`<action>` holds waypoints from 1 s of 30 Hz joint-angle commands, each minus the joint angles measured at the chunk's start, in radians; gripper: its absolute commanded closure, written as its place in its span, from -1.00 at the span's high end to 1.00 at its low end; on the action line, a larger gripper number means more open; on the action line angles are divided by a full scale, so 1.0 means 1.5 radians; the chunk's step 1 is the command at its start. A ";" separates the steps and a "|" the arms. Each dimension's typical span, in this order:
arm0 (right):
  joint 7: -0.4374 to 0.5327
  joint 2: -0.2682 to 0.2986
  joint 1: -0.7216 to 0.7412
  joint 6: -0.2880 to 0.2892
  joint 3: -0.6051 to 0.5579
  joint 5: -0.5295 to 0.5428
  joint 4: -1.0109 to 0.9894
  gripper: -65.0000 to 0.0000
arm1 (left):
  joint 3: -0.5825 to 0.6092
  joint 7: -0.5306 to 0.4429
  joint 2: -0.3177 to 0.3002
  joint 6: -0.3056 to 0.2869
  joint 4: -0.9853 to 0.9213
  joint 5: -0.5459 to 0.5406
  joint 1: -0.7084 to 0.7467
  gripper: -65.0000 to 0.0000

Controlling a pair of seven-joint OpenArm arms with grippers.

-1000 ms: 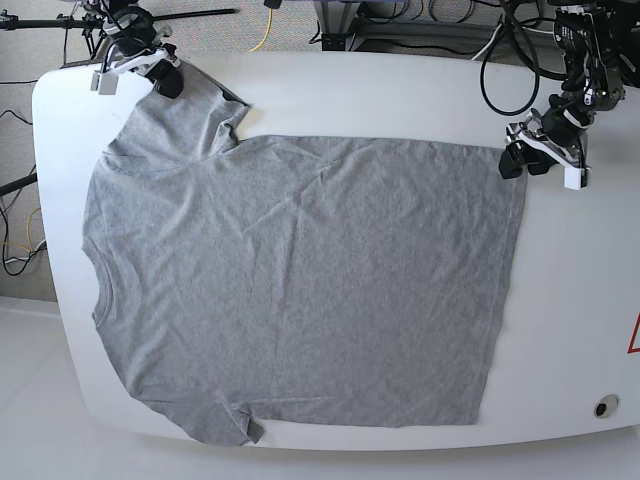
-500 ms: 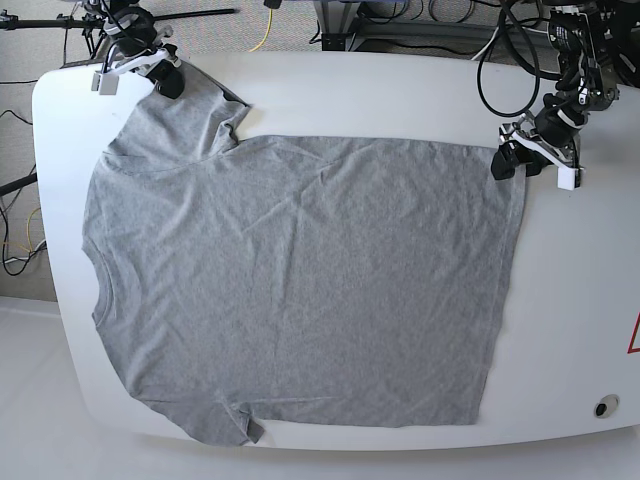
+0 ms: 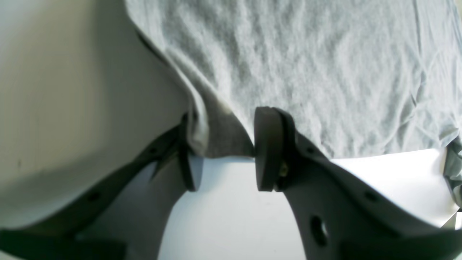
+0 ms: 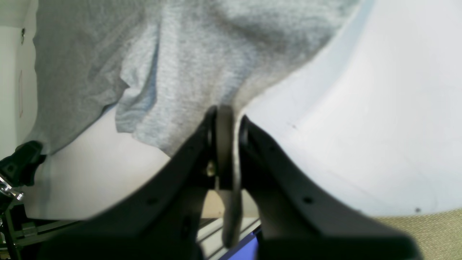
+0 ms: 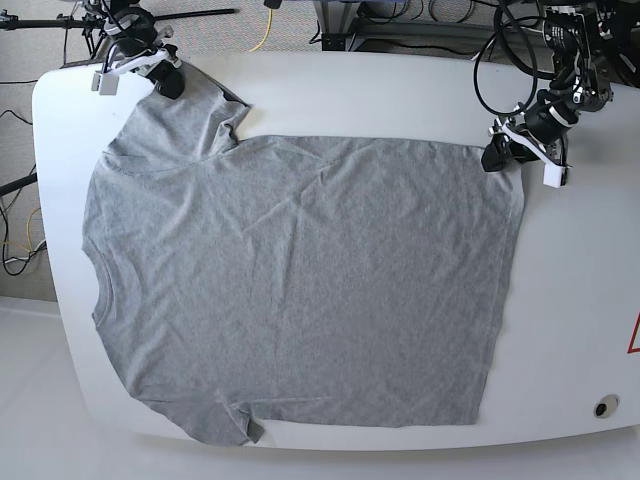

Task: Fold the T-shirt properly
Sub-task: 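Close both grippers on the shirt's shoulder edge corners, then pull the gripped shoulder edge taut with both grippers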

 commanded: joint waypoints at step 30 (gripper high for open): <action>-0.009 0.006 -0.010 0.003 0.003 0.007 0.011 -1.00 | -0.006 0.020 -0.007 0.017 0.008 0.033 0.031 -1.00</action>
